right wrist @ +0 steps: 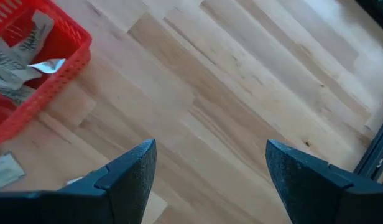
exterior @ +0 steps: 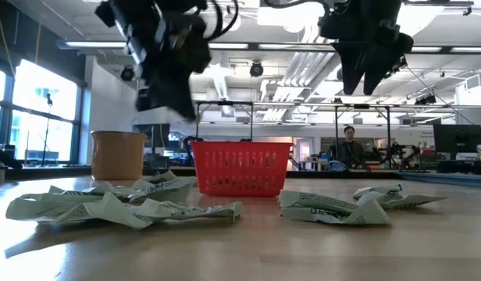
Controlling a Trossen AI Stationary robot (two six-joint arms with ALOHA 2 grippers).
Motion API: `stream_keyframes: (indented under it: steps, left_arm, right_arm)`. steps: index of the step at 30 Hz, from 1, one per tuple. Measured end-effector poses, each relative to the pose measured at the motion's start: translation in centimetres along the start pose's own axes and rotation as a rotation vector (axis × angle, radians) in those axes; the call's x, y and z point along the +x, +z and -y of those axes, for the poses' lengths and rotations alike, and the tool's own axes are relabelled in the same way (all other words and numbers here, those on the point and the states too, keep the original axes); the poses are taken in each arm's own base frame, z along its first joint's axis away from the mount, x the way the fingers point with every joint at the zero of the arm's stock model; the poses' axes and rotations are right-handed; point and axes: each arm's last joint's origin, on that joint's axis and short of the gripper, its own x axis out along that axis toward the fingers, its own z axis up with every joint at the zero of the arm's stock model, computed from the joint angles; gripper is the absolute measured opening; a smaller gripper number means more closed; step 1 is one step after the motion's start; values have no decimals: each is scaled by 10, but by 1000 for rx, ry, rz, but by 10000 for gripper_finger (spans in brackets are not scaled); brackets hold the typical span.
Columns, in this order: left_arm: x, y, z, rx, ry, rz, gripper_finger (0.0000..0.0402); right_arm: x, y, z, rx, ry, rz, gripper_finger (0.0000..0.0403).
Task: Pick and place Stevia / Truvia into bins
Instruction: Put the white stevia packet into the red basket, then put the green truvia packet into the red basket
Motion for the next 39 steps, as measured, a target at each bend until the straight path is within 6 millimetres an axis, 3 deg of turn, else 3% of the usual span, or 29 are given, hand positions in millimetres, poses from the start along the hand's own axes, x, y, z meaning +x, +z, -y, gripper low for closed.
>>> stream_keyframes:
  steps: [2, 4, 9, 16, 20, 25, 28, 31, 35, 39]
  left_arm:
    - [6, 7, 9, 85, -151, 15, 38]
    - [15, 8, 11, 129, -185, 26, 56]
    - [29, 12, 9, 106, -188, 56, 103]
    - [29, 10, 6, 2, -107, 65, 162]
    - [18, 4, 11, -11, -145, 6, 190]
    - [-4, -16, 30, -3, -151, -44, 197]
    - [-22, -33, 39, -14, -56, -24, 191]
    - [-40, -51, 46, -14, 51, 22, 186]
    - [-55, -69, 51, -3, 136, 69, 184]
    - [-60, -80, 52, -7, 178, 39, 184]
  right_arm:
    - [2, 3, 2, -11, -5, -3, 293]
    - [3, 5, 4, -17, -11, -8, 293]
    - [4, 6, 5, -35, 3, -41, 293]
    - [-3, -10, -5, -166, 45, -71, 293]
    - [10, -29, -7, -276, 45, -145, 293]
    - [44, -56, -20, -246, 237, -304, 293]
    - [45, -71, -42, -275, 419, -223, 293]
    - [42, -81, -55, -276, 476, -86, 293]
    - [50, -89, -57, -323, 447, 49, 293]
    - [65, -98, -53, -378, 444, 63, 293]
